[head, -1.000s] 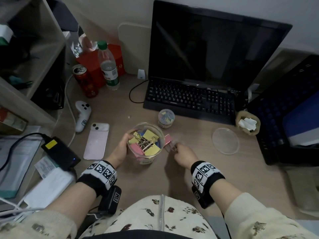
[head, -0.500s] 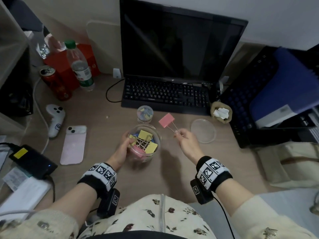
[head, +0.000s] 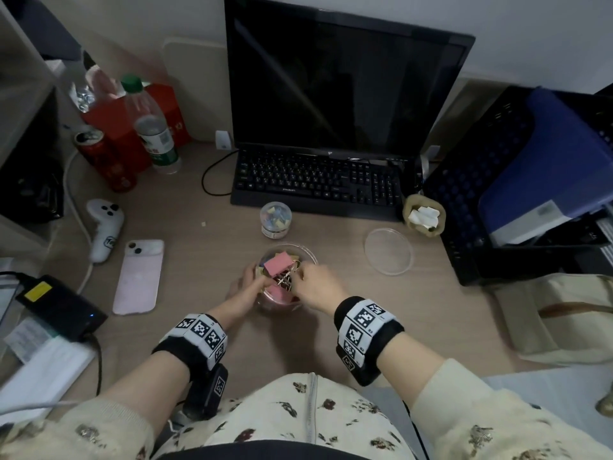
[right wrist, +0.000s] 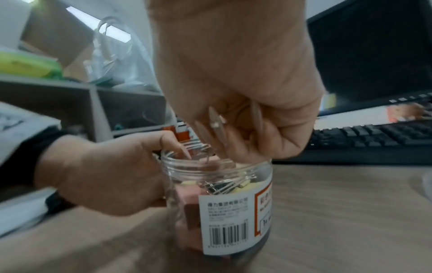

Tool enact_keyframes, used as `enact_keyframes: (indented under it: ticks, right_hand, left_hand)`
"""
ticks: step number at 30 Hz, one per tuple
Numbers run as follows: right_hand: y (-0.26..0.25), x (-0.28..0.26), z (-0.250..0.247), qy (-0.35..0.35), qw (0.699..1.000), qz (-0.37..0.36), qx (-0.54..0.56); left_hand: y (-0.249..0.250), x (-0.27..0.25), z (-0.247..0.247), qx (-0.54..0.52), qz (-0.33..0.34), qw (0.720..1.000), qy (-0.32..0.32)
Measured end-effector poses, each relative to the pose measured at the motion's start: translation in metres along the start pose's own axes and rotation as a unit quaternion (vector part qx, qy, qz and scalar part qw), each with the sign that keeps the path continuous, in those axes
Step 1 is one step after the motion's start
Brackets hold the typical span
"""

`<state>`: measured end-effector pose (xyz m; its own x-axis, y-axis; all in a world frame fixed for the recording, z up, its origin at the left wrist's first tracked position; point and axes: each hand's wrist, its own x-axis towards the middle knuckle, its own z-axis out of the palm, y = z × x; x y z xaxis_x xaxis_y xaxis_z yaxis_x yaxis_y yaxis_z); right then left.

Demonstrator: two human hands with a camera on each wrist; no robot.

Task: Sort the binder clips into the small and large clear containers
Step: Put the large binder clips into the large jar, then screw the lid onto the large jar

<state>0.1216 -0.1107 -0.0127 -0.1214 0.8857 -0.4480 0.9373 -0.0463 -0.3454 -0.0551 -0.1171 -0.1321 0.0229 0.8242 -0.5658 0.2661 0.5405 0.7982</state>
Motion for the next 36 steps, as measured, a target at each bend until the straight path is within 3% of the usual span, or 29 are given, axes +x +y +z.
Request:
enact_keyframes:
  ticks: [3,8,15,21,25,28,32,36]
  right_hand:
    - [0.003,-0.004,0.000,0.032,0.996,-0.031,-0.078]
    - [0.018,-0.005,-0.008,0.100,0.994,-0.053,-0.005]
    - [0.083,0.006,-0.022,0.182,0.980,0.027,0.076]
    - [0.162,0.034,-0.023,0.069,0.986,0.151,0.008]
    - [0.187,0.047,-0.019,-0.020,0.986,0.162,-0.030]
    - [0.188,0.051,-0.015,-0.072,0.988,0.133,-0.042]
    - [0.176,0.041,0.008,-0.099,0.985,-0.034,-0.134]
    - [0.161,0.031,0.030,-0.068,0.976,-0.128,-0.160]
  left_hand:
    - [0.027,-0.020,0.001,0.051,0.031,0.998,0.002]
    - [0.044,-0.023,0.000,0.088,0.084,0.992,0.025]
    - [0.068,-0.023,0.009,0.136,0.103,0.985,0.010]
    - [0.074,-0.018,0.013,0.153,0.077,0.985,0.016]
    - [0.076,-0.019,0.015,0.159,0.072,0.984,0.026]
    - [0.074,-0.018,0.014,0.153,0.056,0.986,0.028]
    - [0.075,-0.017,0.015,0.149,0.044,0.987,0.029]
    - [0.077,-0.018,0.017,0.150,0.040,0.987,0.033]
